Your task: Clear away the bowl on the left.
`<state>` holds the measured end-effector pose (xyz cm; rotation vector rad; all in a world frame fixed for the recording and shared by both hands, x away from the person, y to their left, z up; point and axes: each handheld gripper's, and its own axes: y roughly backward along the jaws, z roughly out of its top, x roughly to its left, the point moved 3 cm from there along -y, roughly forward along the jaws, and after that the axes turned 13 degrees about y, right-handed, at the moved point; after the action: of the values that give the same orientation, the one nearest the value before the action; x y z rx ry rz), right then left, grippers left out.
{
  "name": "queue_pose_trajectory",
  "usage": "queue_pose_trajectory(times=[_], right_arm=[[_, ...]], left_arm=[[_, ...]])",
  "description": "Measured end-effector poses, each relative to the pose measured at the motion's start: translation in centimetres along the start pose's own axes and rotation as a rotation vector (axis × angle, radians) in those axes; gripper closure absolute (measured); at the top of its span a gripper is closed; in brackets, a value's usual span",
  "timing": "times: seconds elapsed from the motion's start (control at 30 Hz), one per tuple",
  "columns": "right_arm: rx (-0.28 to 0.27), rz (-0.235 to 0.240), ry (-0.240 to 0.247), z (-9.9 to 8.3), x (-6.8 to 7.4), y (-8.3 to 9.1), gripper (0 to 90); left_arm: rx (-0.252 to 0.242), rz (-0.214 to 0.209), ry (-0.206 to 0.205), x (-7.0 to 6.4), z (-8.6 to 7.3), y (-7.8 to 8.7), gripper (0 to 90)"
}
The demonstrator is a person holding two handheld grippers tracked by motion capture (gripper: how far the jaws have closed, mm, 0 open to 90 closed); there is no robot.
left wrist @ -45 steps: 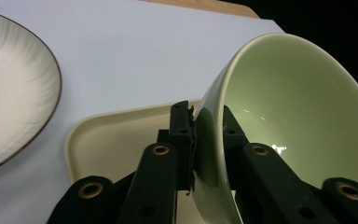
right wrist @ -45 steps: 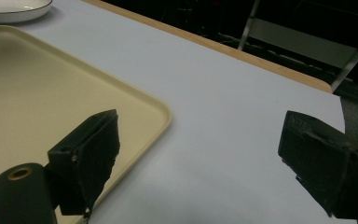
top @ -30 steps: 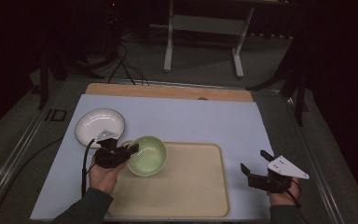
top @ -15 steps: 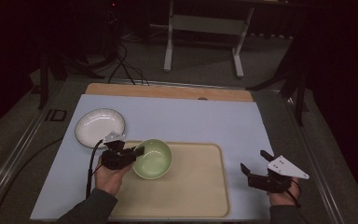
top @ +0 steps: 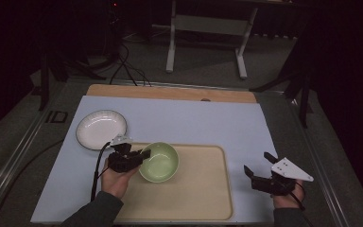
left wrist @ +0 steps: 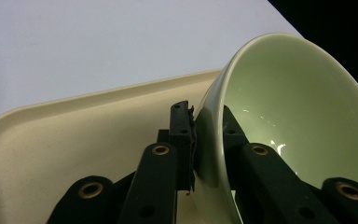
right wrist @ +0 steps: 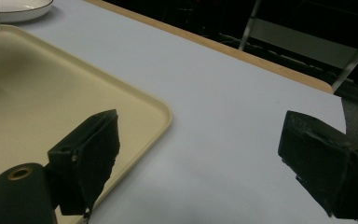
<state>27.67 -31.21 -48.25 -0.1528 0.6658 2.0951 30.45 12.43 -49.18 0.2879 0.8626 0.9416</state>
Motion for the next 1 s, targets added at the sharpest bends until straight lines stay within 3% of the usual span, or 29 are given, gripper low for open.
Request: queue_pose_trajectory(times=[1.0], right_arm=[[0.003,0.0,0.002,0.0,0.1,0.0,12.2]], left_arm=[[0.03,0.023,-0.022,-0.5,-0.9,-2.1,81.9]])
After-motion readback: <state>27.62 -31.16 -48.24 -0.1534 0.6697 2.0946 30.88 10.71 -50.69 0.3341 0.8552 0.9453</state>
